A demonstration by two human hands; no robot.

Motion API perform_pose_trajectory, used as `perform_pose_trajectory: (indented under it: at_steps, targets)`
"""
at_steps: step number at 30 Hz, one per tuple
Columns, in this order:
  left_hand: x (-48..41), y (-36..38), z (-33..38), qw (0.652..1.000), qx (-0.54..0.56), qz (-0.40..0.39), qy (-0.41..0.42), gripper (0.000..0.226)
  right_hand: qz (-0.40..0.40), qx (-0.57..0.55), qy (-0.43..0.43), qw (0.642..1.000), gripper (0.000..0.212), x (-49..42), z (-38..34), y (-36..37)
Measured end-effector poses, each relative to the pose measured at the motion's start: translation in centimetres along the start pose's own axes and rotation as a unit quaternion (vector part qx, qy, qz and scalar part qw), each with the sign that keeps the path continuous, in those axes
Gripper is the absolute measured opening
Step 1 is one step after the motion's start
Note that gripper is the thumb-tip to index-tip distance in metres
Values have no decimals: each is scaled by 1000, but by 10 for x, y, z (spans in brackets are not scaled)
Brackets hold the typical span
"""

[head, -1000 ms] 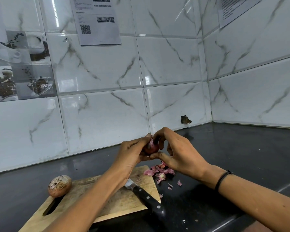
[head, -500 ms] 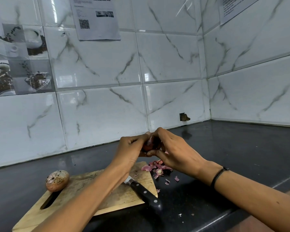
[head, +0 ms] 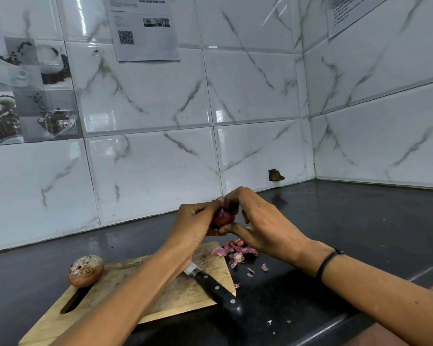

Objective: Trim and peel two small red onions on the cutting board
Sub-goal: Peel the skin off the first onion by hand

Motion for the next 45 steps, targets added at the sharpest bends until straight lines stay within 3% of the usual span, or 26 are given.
perform_pose_trajectory:
  at_steps: [8,14,20,25,35,40,45]
  targets:
    - [0,0,0,1000,-30,3,-6,37,-22,11,-8,1000,23,-1,1,8]
    - [-4,-2,-5,1000,6,-11,-4,22,20,-29,40,999,46,3,12,-5]
    - [-8,-4,-10,1000,7,-25,-4,23,35,-41,13,998,42,2,7,-7]
    - [-6,13,-17,995,47,-81,-46,33,33,-111,4,993,43,2,7,-5]
    - [-2,19,-15,993,7,-111,-48,41,29,-114,-8,993,46,2,6,-6]
    - [-5,18,-17,992,11,-116,-53,39,10,-109,-3,994,25,0,3,-2]
    - [-11,14,-18,993,25,-113,-35,38,49,-99,15,994,47,2,6,-9]
Point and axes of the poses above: each hand's wrist, its own x-axis away from the middle knuckle, its own y-axis out of the palm, z = x × y, the point moved 9 cm from there along -x, towards the middle knuckle, and after that the axes turned 15 degrees about -z, right-handed, at the moved point
